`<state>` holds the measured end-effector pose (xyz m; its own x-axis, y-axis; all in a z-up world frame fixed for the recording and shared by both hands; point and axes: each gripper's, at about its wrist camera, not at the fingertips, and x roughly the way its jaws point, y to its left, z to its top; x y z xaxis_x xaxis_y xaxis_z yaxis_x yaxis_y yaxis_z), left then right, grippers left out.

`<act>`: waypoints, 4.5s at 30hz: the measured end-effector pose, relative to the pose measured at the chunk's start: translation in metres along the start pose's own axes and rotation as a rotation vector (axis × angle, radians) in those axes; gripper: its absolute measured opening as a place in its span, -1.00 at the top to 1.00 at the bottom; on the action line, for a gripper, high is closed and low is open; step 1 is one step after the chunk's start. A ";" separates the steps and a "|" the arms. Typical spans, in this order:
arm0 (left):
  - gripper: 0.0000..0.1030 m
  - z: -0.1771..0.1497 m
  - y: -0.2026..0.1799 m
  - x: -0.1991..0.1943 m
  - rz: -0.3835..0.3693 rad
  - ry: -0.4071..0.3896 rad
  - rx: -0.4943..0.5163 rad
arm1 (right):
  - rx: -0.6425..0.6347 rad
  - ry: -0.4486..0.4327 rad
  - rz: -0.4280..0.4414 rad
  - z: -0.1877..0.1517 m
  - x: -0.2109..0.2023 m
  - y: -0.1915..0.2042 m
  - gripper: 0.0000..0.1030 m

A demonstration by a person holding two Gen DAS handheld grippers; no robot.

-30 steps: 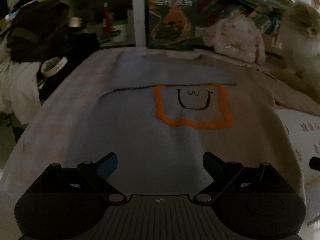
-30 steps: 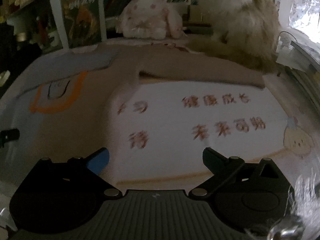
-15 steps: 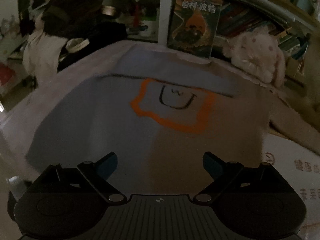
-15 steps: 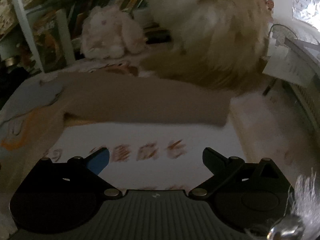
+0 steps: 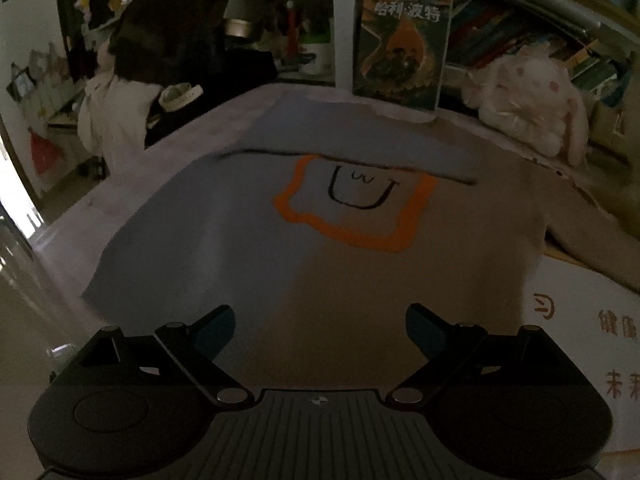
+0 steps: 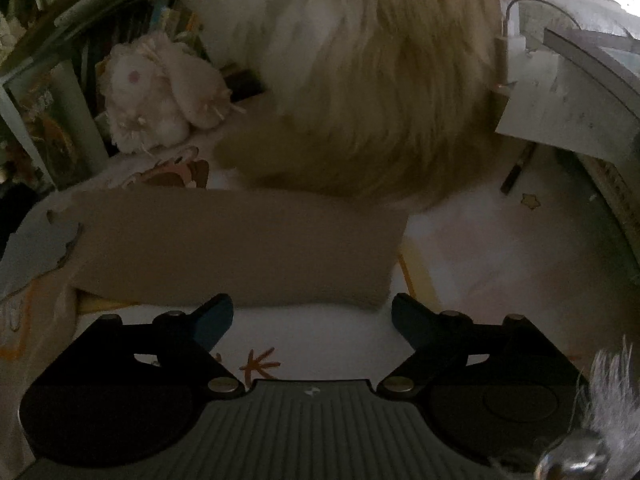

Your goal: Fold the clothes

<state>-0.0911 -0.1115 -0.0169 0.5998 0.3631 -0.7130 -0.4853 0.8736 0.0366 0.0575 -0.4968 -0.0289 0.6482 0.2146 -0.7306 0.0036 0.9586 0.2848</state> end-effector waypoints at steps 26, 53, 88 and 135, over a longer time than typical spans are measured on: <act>-0.83 -0.004 0.005 0.006 0.047 0.057 -0.018 | 0.407 -0.023 0.141 0.029 0.024 -0.036 0.36; -0.83 0.029 0.050 0.027 -0.112 -0.093 0.118 | -0.111 -0.043 0.343 0.079 -0.009 0.160 0.90; -0.84 0.076 0.213 0.072 -0.286 -0.185 0.352 | -0.331 -0.013 0.209 0.026 0.098 0.471 0.89; -0.73 0.059 0.223 0.076 -0.320 0.113 0.080 | -0.154 0.103 0.079 -0.147 -0.058 0.252 -0.38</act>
<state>-0.1165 0.1304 -0.0222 0.6374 0.0329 -0.7698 -0.2304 0.9615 -0.1496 -0.0911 -0.2401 -0.0059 0.5603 0.3008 -0.7717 -0.1658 0.9536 0.2513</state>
